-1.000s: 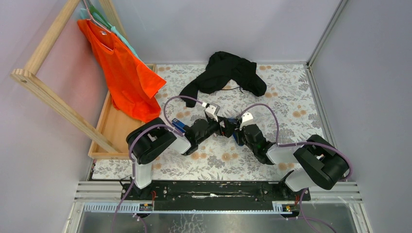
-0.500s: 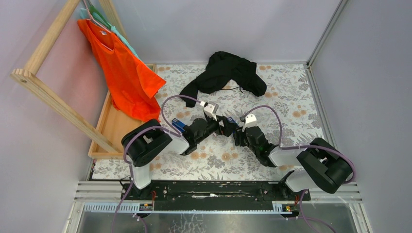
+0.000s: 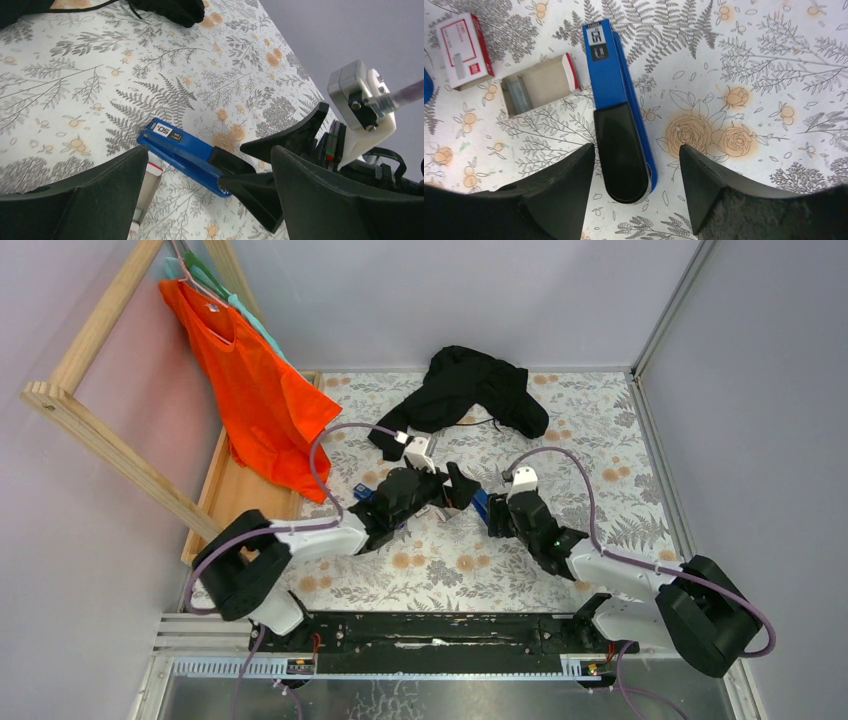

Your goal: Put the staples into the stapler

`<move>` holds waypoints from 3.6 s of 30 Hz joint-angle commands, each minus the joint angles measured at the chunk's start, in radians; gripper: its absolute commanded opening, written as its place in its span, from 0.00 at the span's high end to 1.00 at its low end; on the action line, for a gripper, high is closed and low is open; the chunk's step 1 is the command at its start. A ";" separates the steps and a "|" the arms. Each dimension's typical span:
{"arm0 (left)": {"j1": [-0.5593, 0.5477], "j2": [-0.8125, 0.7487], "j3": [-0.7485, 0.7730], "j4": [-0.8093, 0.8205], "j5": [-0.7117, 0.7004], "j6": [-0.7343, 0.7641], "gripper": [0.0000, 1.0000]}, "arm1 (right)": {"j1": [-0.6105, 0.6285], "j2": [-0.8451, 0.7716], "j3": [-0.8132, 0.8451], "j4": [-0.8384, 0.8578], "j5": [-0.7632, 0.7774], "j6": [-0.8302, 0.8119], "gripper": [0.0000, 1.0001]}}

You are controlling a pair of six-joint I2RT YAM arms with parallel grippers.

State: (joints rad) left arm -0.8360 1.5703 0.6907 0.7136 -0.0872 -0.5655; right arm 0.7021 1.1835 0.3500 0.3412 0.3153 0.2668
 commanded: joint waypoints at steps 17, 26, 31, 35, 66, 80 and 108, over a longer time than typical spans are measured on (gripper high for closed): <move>0.044 -0.503 -0.071 -0.620 -0.219 0.103 0.00 | 0.000 0.209 0.527 -0.688 -0.064 -0.085 0.39; 0.043 -0.528 -0.102 -0.604 -0.246 0.147 0.00 | 0.000 0.276 0.575 -0.731 -0.074 -0.103 0.56; 0.043 -0.544 -0.109 -0.606 -0.253 0.146 0.00 | 0.000 0.324 0.577 -0.742 -0.109 -0.101 0.73; 0.044 -0.565 -0.122 -0.597 -0.258 0.144 0.00 | -0.002 0.364 0.582 -0.762 -0.139 -0.088 0.79; 0.044 -0.609 -0.120 -0.626 -0.316 0.117 0.00 | -0.058 0.420 0.684 -0.756 0.018 0.015 0.88; 0.044 -0.718 -0.086 -0.749 -0.430 -0.001 0.00 | -0.075 0.332 0.685 -0.715 0.045 0.011 0.43; 0.044 -1.150 0.187 -1.187 -0.544 0.036 0.00 | -0.075 -0.868 0.278 -0.609 0.300 -0.039 0.01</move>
State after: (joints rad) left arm -0.7959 0.4519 0.8715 -0.4465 -0.5579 -0.5579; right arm 0.6319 0.3618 0.6750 -0.3317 0.5533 0.2321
